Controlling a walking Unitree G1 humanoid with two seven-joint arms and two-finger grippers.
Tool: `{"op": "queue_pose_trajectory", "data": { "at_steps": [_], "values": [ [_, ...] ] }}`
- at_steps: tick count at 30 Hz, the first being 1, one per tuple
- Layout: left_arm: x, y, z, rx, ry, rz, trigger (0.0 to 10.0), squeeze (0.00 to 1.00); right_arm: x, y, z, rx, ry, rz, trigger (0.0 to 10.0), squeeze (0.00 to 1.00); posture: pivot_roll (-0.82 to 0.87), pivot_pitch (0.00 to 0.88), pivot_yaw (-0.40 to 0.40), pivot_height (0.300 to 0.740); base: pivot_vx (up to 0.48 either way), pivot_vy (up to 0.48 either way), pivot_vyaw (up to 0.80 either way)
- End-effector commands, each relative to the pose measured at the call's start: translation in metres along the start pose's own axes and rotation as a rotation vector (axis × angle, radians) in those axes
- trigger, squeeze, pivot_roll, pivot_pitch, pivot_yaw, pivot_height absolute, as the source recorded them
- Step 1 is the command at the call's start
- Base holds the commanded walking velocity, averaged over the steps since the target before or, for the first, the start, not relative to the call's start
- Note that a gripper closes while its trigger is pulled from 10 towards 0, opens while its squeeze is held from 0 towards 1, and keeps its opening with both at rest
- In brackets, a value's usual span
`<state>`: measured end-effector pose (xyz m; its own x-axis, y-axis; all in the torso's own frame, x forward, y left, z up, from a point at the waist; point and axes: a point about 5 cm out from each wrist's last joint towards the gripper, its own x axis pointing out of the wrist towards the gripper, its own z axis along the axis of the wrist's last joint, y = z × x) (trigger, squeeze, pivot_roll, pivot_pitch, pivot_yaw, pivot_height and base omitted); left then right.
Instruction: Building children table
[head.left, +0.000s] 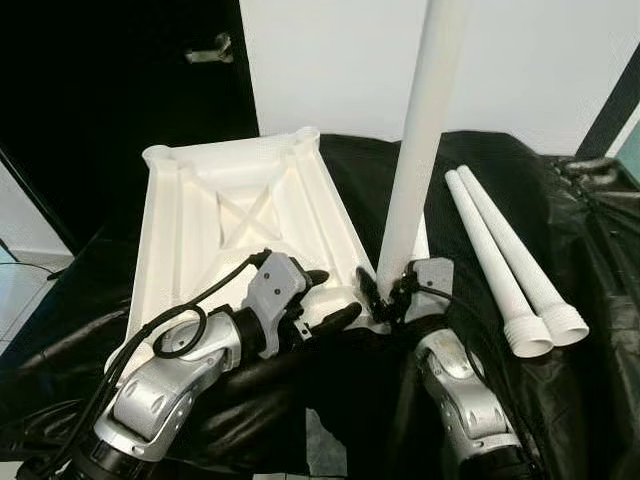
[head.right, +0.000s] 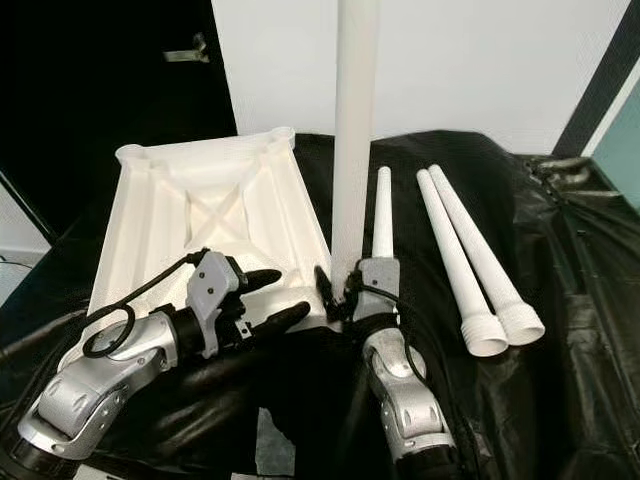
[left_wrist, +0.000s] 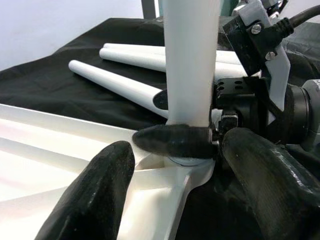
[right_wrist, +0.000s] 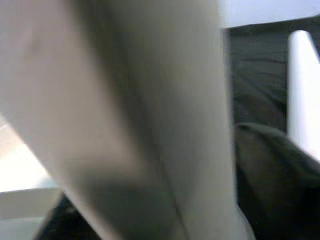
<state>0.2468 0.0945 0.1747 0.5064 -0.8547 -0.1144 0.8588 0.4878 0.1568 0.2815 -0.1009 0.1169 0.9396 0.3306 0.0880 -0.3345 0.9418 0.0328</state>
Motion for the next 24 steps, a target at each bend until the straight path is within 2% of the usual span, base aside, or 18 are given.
{"op": "queue_pose_trajectory", "data": {
  "at_steps": [1, 6, 7, 8, 9, 13, 15, 20, 21, 23, 24],
  "values": [
    [-0.001, 0.001, -0.001, 0.012, 0.005, -0.022, 10.0, 0.00, 0.000, 0.001, 0.003, 0.012, -0.008, 0.052, 10.0, 1.00, 0.10, 0.000, -0.009, 0.740, 0.000, 0.000, 0.00],
    [0.000, -0.001, -0.001, 0.013, 0.005, -0.034, 10.0, 0.00, 0.000, -0.009, 0.009, -0.003, -0.026, 0.130, 10.0, 1.00, 0.10, 0.000, -0.016, 0.740, 0.000, 0.000, 0.00],
    [-0.001, -0.001, -0.003, 0.014, 0.009, -0.041, 10.0, 0.00, 0.001, -0.015, 0.013, -0.026, -0.019, 0.223, 10.0, 0.18, 0.10, 0.000, -0.017, 0.740, 0.000, 0.000, 0.00],
    [-0.001, -0.001, -0.003, 0.014, 0.009, -0.041, 10.0, 0.00, 0.001, -0.015, 0.013, -0.026, -0.019, 0.223, 10.0, 0.18, 0.10, 0.000, -0.017, 0.740, 0.000, 0.000, 0.00],
    [-0.001, -0.003, -0.004, 0.011, 0.013, -0.047, 10.0, 0.00, 0.003, -0.019, 0.015, -0.044, -0.012, 0.292, 10.0, 0.00, 0.10, 0.000, -0.017, 0.740, 0.000, 0.000, 0.00],
    [-0.001, -0.004, -0.007, 0.009, 0.022, -0.054, 10.0, 0.00, 0.006, -0.026, 0.018, -0.072, 0.001, 0.371, 10.0, 0.00, 0.10, 0.000, -0.016, 0.740, 0.000, 0.000, 0.00],
    [-0.001, -0.004, -0.007, 0.009, 0.022, -0.054, 10.0, 0.00, 0.006, -0.026, 0.018, -0.072, 0.001, 0.371, 10.0, 0.00, 0.10, 0.000, -0.016, 0.740, 0.000, 0.000, 0.00],
    [0.001, -0.006, -0.009, 0.016, 0.032, -0.058, 10.0, 0.00, 0.013, -0.035, 0.018, -0.133, 0.048, 0.471, 10.0, 0.00, 0.10, 0.000, -0.016, 0.740, 0.000, 0.000, 0.00],
    [0.002, -0.005, -0.009, 0.022, 0.034, -0.053, 10.0, 0.00, 0.016, -0.040, 0.019, -0.155, 0.072, 0.503, 5.0, 0.00, 0.10, 0.000, -0.019, 0.740, 0.000, 0.000, 0.00],
    [0.002, -0.005, -0.009, 0.028, 0.038, -0.046, 10.0, 0.00, 0.018, -0.044, 0.019, -0.178, 0.087, 0.518, 4.7, 0.00, 0.10, 0.000, -0.021, 0.740, 0.000, 0.000, 0.00],
    [0.002, -0.004, -0.009, 0.032, 0.039, -0.039, 10.0, 0.00, 0.019, -0.047, 0.019, -0.182, 0.096, 0.531, 2.7, 0.00, 0.10, 0.000, -0.022, 0.740, 0.000, 0.000, 0.00]
  ]
}}
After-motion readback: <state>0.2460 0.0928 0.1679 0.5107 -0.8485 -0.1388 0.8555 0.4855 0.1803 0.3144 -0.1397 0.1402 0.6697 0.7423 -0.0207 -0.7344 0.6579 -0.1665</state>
